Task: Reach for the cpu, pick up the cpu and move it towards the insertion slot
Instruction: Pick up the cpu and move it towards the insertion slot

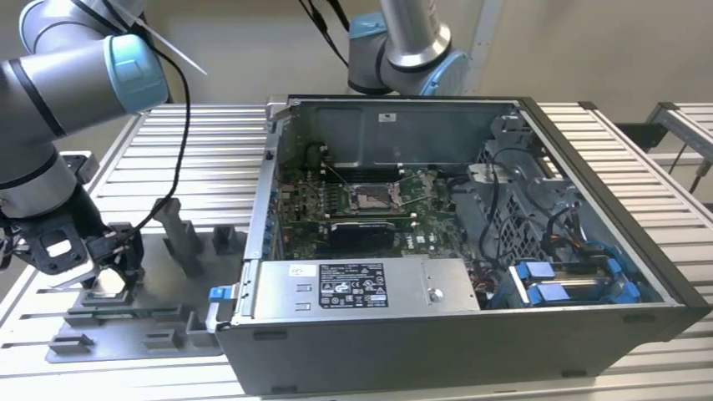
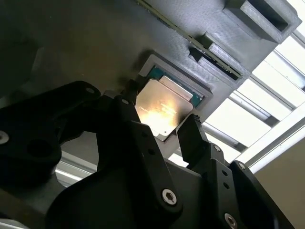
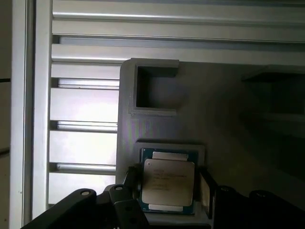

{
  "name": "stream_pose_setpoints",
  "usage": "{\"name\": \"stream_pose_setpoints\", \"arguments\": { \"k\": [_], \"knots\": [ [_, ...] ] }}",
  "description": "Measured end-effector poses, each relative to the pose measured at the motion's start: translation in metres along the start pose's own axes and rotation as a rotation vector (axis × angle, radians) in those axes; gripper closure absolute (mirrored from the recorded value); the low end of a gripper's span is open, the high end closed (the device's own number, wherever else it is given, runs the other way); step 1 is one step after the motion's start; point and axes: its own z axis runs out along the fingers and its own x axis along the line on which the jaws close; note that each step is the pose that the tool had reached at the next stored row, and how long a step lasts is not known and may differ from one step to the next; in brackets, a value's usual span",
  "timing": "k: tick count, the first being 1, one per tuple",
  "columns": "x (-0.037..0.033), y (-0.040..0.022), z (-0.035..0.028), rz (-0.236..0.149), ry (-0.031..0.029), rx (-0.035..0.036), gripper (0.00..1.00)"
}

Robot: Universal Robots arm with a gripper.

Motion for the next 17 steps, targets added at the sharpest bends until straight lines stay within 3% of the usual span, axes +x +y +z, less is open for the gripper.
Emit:
{"name": "stream_pose_setpoints", "arguments": {
  "k": [17],
  "knots": [
    [0.0, -0.0001, 0.0012, 0.0, 0.0001, 0.0001, 0.0]
  ]
}}
